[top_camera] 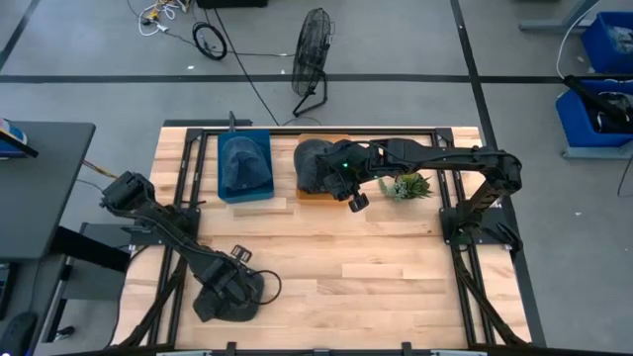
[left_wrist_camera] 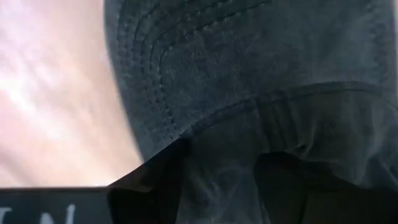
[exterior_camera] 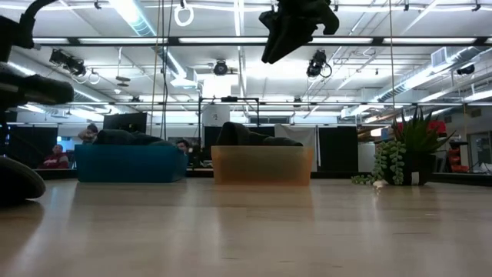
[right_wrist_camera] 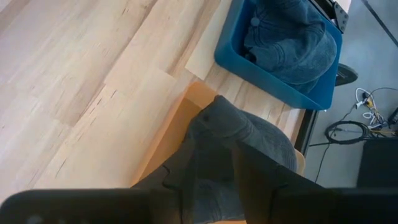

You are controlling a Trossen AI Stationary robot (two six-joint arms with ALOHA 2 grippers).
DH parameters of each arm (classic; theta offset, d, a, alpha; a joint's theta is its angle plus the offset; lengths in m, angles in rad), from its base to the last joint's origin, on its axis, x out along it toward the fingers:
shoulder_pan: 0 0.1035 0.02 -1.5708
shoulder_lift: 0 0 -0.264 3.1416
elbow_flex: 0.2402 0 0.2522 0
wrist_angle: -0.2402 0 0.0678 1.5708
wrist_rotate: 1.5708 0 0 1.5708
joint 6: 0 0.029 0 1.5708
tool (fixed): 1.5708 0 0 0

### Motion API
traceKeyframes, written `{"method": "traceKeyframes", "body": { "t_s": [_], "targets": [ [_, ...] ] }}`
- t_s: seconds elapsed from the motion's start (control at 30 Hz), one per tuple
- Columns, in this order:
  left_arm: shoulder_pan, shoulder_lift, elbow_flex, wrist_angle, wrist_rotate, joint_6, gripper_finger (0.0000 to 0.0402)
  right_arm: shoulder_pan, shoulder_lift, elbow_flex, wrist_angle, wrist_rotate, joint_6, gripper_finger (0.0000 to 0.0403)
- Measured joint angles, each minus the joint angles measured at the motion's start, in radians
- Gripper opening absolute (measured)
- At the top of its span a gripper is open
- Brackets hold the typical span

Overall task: Pick & Place hat
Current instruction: Put the black cap into the orange bin

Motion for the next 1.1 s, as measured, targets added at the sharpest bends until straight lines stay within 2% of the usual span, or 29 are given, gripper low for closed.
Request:
{"method": "traceKeyframes", "body": {
  "t_s": [0.1, 0.2, 0.3, 0.43, 0.5, 0.67, 0.77, 0.9, 1.1],
  "targets": [
    [0.000, -0.004, -0.048, 0.076, 0.000, -0.016, 0.0182, 0.000, 0.000, 0.000, -0.021, 0.000, 0.024, 0.0105],
    [0.002, -0.004, -0.054, 0.049, -0.003, -0.026, 0.0162, 0.000, 0.000, 0.000, -0.081, 0.000, 0.072, 0.0105],
    [0.004, -0.003, -0.050, 0.036, -0.007, -0.028, 0.0118, 0.004, 0.000, 0.000, -0.168, 0.000, 0.126, 0.0105],
    [0.027, -0.002, -0.040, 0.024, -0.006, -0.007, 0.0035, 0.020, 0.000, 0.000, -0.276, -0.001, 0.236, 0.0105],
    [0.059, -0.010, -0.032, -0.005, -0.005, -0.034, 0.0015, 0.033, 0.000, 0.000, -0.326, -0.003, 0.280, 0.0105],
    [0.179, -0.049, 0.023, -0.119, -0.096, -0.134, 0.0037, 0.067, 0.000, 0.000, -0.408, -0.004, 0.395, 0.0105],
    [0.257, -0.085, 0.059, -0.116, -0.170, -0.136, 0.0047, 0.086, 0.000, 0.000, -0.446, -0.004, 0.474, 0.0105],
    [0.378, -0.113, 0.132, -0.109, -0.279, -0.139, 0.0040, 0.118, 0.000, 0.000, -0.504, -0.004, 0.565, 0.0105],
    [0.564, -0.117, 0.276, -0.097, -0.304, -0.195, 0.0028, 0.188, 0.000, -0.004, -0.548, -0.004, 0.684, 0.0105]
  ]
}}
